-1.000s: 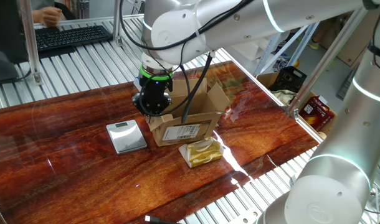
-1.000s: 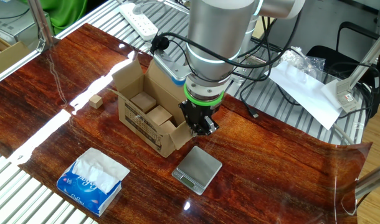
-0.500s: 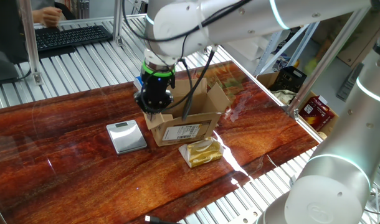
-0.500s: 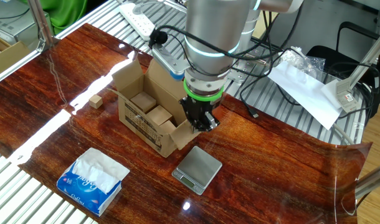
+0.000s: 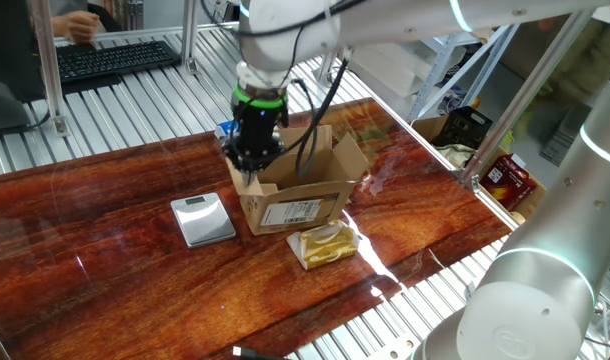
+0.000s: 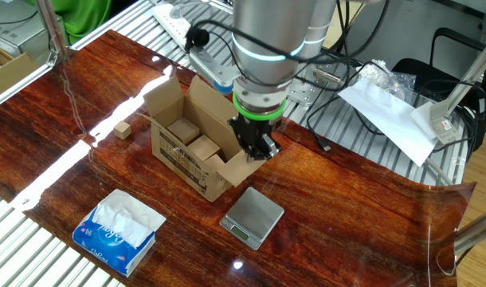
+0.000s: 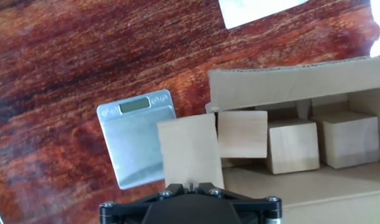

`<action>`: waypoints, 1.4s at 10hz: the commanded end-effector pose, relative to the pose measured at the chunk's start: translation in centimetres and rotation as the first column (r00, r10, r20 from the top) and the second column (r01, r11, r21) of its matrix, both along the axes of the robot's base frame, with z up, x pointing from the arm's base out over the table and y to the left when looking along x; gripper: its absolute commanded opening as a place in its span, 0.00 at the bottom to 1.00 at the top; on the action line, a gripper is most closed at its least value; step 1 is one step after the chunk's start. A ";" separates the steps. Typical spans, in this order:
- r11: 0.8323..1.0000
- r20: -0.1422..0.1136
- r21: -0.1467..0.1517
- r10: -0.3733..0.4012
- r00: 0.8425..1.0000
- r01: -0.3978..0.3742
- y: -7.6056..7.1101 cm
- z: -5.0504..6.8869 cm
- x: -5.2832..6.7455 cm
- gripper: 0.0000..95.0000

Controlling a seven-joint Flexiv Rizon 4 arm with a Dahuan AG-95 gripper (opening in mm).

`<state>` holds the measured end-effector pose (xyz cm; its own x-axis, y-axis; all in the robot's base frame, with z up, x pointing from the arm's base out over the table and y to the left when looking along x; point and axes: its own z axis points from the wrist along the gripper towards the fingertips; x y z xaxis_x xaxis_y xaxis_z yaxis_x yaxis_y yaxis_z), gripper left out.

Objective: Open a box

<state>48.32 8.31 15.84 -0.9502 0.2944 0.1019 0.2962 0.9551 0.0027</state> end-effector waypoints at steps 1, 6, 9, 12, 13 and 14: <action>0.999 -0.018 0.002 0.040 0.999 -0.040 -0.6 1.2 -0.3 0.00; 0.996 -0.065 0.006 0.092 0.994 -0.092 -3.6 2.6 0.1 0.00; 0.993 -0.087 -0.002 0.117 0.989 -0.117 -5.0 3.1 0.2 0.00; 0.990 -0.105 0.005 0.142 0.984 -0.142 -5.8 3.2 0.3 0.00; 0.990 -0.107 0.000 0.142 0.984 -0.143 -6.1 3.1 0.4 0.00; 0.990 -0.110 -0.003 0.143 0.984 -0.144 -6.3 3.1 0.5 0.00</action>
